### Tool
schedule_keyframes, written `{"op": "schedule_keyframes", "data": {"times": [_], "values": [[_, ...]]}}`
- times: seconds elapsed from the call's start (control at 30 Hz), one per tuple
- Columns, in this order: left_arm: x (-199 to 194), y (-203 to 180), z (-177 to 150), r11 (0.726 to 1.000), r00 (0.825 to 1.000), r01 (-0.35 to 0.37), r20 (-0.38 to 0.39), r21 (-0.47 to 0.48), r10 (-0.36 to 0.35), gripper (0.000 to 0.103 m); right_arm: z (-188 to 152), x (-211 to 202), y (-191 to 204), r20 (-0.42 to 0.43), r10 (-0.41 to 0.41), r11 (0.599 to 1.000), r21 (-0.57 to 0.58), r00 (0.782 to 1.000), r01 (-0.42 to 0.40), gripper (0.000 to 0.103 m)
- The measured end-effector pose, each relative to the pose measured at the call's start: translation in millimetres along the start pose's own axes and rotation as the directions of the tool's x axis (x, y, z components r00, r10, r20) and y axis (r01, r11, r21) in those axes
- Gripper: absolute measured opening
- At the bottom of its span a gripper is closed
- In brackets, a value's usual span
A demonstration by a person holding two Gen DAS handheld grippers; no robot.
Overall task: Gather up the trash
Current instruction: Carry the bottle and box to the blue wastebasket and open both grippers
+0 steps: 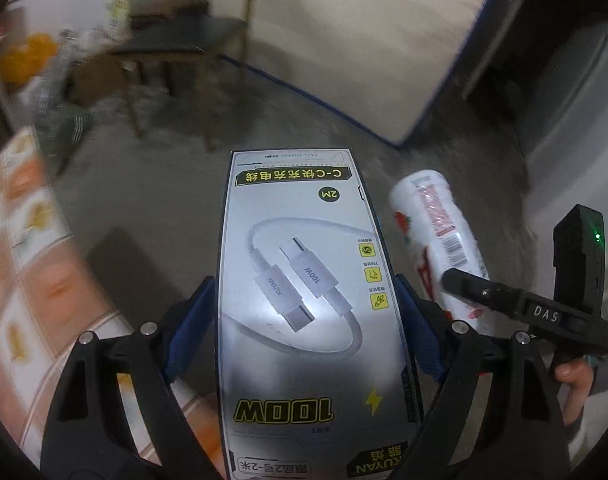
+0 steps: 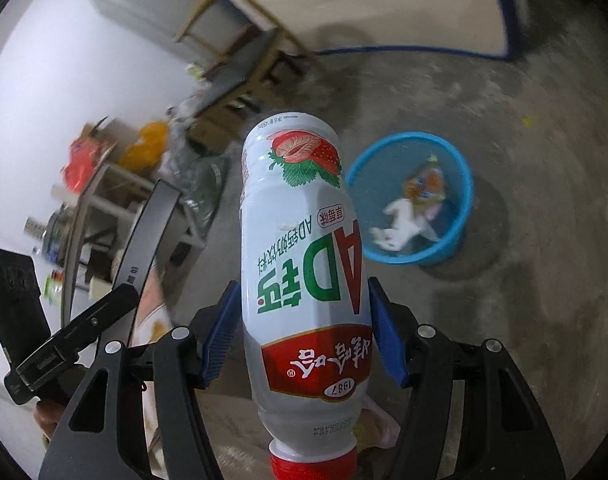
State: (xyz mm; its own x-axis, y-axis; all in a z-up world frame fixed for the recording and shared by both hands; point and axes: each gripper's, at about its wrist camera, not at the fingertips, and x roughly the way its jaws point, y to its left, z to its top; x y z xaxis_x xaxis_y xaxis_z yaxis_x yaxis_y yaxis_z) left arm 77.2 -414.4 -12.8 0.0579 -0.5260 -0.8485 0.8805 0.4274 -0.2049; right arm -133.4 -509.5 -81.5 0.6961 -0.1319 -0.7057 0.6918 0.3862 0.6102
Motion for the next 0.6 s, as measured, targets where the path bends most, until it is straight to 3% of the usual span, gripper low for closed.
{"op": "schedule_keyframes", "data": {"times": [0.2, 0.33, 0.47, 0.5, 0.6], "values": [[79, -22, 39, 0.999, 0.996, 0.042, -0.082, -0.002, -0.042, 0.080, 35, 36, -44, -0.032, -0.006, 0.994, 0.112, 0.999, 0.010, 0.061], [120, -22, 66, 0.999, 0.996, 0.032, -0.084, -0.041, -0.035, 0.079, 65, 71, -64, -0.032, -0.048, 0.986, 0.161, 0.998, 0.052, 0.061], [130, -15, 76, 0.992, 0.996, 0.035, -0.075, -0.120, -0.044, 0.078, 93, 114, -78, -0.074, -0.096, 0.983, 0.149, 0.993, 0.106, 0.063], [126, -10, 74, 0.991, 0.996, 0.041, -0.069, -0.127, -0.050, 0.079, 99, 128, -82, -0.083, -0.138, 0.980, 0.135, 0.987, 0.148, 0.071], [112, -5, 71, 0.993, 0.998, 0.040, -0.049, -0.110, -0.046, 0.079, 109, 148, -94, -0.087, -0.231, 0.963, 0.123, 0.969, 0.241, 0.073]]}}
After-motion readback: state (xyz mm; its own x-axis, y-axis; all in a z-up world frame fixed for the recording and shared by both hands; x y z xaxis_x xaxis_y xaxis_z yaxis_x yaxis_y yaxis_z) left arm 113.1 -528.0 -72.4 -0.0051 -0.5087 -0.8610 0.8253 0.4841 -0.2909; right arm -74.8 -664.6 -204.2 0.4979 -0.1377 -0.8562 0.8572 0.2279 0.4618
